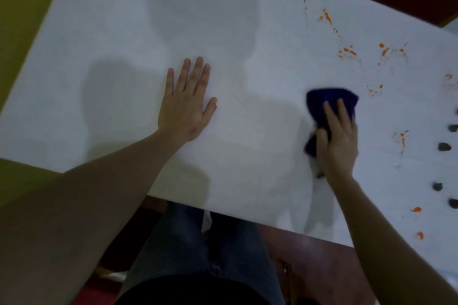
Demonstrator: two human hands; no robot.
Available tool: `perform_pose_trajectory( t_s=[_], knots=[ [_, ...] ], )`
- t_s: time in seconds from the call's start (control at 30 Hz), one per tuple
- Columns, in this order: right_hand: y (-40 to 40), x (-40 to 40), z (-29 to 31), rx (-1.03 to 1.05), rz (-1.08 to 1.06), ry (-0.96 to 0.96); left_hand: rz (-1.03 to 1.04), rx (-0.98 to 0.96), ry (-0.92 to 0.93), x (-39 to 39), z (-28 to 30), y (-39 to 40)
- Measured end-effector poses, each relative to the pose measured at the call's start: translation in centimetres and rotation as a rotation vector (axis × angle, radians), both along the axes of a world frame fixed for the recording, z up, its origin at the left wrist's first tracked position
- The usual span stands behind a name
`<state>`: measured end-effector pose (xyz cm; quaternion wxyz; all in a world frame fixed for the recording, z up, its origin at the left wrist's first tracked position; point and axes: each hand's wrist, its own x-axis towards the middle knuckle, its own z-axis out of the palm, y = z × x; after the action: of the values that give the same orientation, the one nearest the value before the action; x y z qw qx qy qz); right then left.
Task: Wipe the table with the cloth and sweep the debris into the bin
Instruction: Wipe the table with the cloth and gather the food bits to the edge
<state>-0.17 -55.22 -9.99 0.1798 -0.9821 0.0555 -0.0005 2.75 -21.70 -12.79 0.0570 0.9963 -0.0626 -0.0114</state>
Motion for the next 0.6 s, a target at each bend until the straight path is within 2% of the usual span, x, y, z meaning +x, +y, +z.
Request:
perform_pose_trajectory(
  t_s=[0.07,0.13,0.23,0.33,0.47,0.6],
  knots=[
    [1.7,3.9,0.2,0.043,-0.107,-0.016,0.003,-0.001,0.005,0.0,0.1,0.0],
    [4.9,6.8,0.1,0.071,-0.088,-0.014,0.005,-0.003,0.009,-0.1,0.1,0.0],
    [10.4,6.5,-0.6,0.063,0.135,-0.035,0.001,0.000,0.006,-0.3,0.0,0.0],
    [12.8,1.1,-0.8,0.032,0.344,-0.046,0.000,0.003,0.013,-0.3,0.1,0.1],
    [8.8,-6.2,-0.7,-0.007,0.378,-0.030,0.001,0.006,0.022,-0.2,0.0,0.1],
    [2.1,-6.2,-0.4,-0.053,0.166,-0.011,0.007,0.008,0.030,-0.1,0.0,0.0]
  ],
)
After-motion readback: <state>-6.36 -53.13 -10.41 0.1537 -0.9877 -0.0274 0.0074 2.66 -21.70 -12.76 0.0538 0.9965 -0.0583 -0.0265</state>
